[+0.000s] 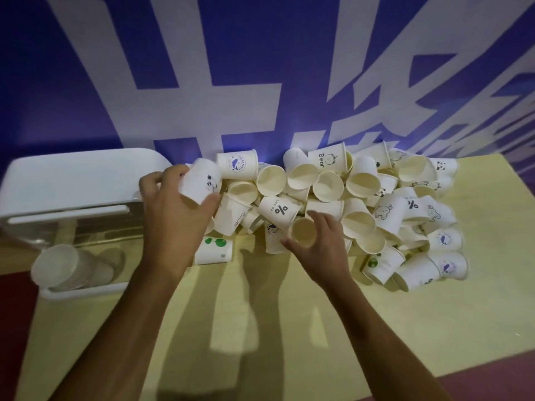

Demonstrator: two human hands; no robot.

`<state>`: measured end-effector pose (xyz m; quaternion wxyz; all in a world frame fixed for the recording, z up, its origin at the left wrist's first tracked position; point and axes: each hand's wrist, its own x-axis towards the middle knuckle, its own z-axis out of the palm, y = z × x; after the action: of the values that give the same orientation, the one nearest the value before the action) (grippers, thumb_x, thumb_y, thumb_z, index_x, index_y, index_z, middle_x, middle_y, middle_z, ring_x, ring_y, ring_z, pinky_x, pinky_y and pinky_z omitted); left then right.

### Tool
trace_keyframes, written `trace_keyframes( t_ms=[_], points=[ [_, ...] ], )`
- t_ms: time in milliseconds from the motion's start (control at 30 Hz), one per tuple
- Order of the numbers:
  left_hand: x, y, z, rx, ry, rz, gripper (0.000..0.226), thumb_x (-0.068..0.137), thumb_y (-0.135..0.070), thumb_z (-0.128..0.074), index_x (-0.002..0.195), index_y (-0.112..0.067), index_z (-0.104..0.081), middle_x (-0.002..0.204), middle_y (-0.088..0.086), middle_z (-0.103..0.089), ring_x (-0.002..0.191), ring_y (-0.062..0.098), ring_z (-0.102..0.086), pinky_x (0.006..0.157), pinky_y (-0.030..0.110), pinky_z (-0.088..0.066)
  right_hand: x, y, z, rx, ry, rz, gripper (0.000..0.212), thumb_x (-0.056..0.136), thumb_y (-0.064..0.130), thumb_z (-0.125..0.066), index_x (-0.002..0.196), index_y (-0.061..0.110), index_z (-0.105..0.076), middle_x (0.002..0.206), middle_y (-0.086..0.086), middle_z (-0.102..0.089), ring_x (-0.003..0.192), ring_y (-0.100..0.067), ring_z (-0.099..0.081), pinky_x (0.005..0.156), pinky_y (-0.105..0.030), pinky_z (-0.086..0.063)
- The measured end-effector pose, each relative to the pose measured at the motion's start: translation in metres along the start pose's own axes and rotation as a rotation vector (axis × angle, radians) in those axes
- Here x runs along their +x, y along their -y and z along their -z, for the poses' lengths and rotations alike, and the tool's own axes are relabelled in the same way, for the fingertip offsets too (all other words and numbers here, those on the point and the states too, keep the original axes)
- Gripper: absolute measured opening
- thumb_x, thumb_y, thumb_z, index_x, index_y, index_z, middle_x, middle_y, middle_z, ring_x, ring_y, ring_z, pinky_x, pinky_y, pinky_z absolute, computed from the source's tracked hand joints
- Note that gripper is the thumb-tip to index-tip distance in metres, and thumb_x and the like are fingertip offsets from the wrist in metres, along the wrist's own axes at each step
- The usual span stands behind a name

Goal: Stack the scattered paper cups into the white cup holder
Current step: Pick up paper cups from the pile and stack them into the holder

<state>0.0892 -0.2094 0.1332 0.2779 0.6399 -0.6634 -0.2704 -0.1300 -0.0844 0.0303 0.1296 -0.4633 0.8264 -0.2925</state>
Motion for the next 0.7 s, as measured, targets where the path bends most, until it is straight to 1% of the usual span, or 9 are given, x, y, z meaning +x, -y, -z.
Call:
trace_keyframes(
  t_ms=[100, 200, 300, 400, 467, 533, 567, 633, 700],
  points=[
    [-0.030, 0.007, 0.019, -0.060, -0.002, 0.015, 0.065, 0.082, -0.030, -0.088, 0.138, -0.024, -0.056, 0.140, 0.004, -0.041, 0.111, 0.010, -0.042, 0.090, 0.021, -0.041, 0.031, 0.011, -0.010, -0.197, 0.099, 0.041, 0.098, 0.067, 0.059, -0.089, 0.146, 0.015, -0.052, 0.139, -0.009, -0.054, 0.119, -0.034, -0.048, 0.100, -0.042, -0.038],
    [-0.056, 0.026, 0.025, -0.114, -0.003, -0.008, 0.072, 0.071, -0.023, -0.095, 0.126, -0.018, -0.049, 0.125, 0.005, -0.050, 0.106, 0.013, -0.048, 0.079, 0.015, -0.042, 0.041, 0.014, -0.020, -0.279, 0.157, 0.006, 0.100, 0.070, 0.063, -0.084, 0.151, 0.021, -0.043, 0.145, -0.004, -0.046, 0.128, -0.030, -0.040, 0.103, -0.043, -0.035],
    [-0.069, 0.038, 0.024, -0.121, 0.026, 0.092, 0.073, 0.065, -0.029, -0.098, 0.113, -0.027, -0.043, 0.115, -0.001, -0.053, 0.100, 0.020, -0.055, 0.067, 0.029, -0.046, 0.041, 0.009, -0.028, -0.277, 0.134, -0.002, 0.089, 0.073, 0.059, -0.083, 0.144, 0.017, -0.050, 0.143, -0.007, -0.049, 0.125, -0.032, -0.042, 0.102, -0.046, -0.037],
    [-0.069, 0.050, 0.022, -0.117, 0.046, 0.102, 0.065, 0.066, -0.037, -0.096, 0.114, -0.029, -0.053, 0.114, -0.004, -0.062, 0.102, 0.021, -0.060, 0.076, 0.036, -0.050, 0.039, 0.005, -0.031, -0.237, 0.076, -0.001, 0.081, 0.073, 0.052, -0.085, 0.138, 0.014, -0.055, 0.136, -0.011, -0.054, 0.121, -0.035, -0.045, 0.099, -0.049, -0.038],
    [-0.067, 0.053, 0.021, -0.138, 0.072, 0.083, 0.062, 0.070, -0.037, -0.094, 0.123, -0.031, -0.062, 0.118, -0.005, -0.063, 0.107, 0.016, -0.059, 0.084, 0.028, -0.048, 0.034, 0.006, -0.028, -0.168, 0.063, 0.001, 0.079, 0.074, 0.049, -0.086, 0.137, 0.012, -0.056, 0.131, -0.012, -0.059, 0.117, -0.037, -0.049, 0.097, -0.049, -0.039],
    [-0.066, 0.051, 0.021, -0.156, 0.097, 0.073, 0.063, 0.073, -0.034, -0.093, 0.129, -0.035, -0.065, 0.122, -0.006, -0.059, 0.105, 0.002, -0.052, 0.085, 0.003, -0.037, 0.029, 0.007, -0.023, -0.063, 0.064, 0.010, 0.075, 0.075, 0.043, -0.087, 0.136, 0.013, -0.055, 0.126, -0.011, -0.063, 0.113, -0.035, -0.055, 0.096, -0.050, -0.046],
    [-0.066, 0.049, 0.020, -0.161, 0.105, 0.067, 0.064, 0.074, -0.033, -0.092, 0.132, -0.036, -0.065, 0.122, -0.007, -0.056, 0.102, -0.004, -0.048, 0.081, -0.004, -0.033, 0.026, 0.009, -0.019, 0.012, 0.067, 0.011, 0.073, 0.076, 0.039, -0.088, 0.136, 0.014, -0.054, 0.125, -0.008, -0.062, 0.113, -0.030, -0.056, 0.095, -0.050, -0.049],
    [-0.066, 0.045, 0.020, -0.206, 0.124, 0.068, 0.068, 0.075, -0.039, -0.090, 0.137, -0.037, -0.064, 0.123, -0.007, -0.053, 0.101, -0.009, -0.045, 0.080, -0.007, -0.031, 0.020, 0.015, -0.010, 0.138, 0.079, 0.008, 0.074, 0.079, 0.032, -0.087, 0.143, 0.017, -0.051, 0.125, 0.002, -0.054, 0.115, -0.013, -0.050, 0.098, -0.039, -0.050],
    [-0.066, 0.045, 0.022, -0.266, 0.132, 0.054, 0.075, 0.072, -0.057, -0.082, 0.141, -0.036, -0.061, 0.125, -0.007, -0.055, 0.107, -0.006, -0.049, 0.084, -0.004, -0.035, 0.012, 0.025, -0.001, 0.183, 0.099, 0.006, 0.080, 0.084, 0.030, -0.084, 0.152, 0.019, -0.044, 0.130, 0.007, -0.047, 0.120, -0.002, -0.041, 0.102, -0.028, -0.041]
  ],
)
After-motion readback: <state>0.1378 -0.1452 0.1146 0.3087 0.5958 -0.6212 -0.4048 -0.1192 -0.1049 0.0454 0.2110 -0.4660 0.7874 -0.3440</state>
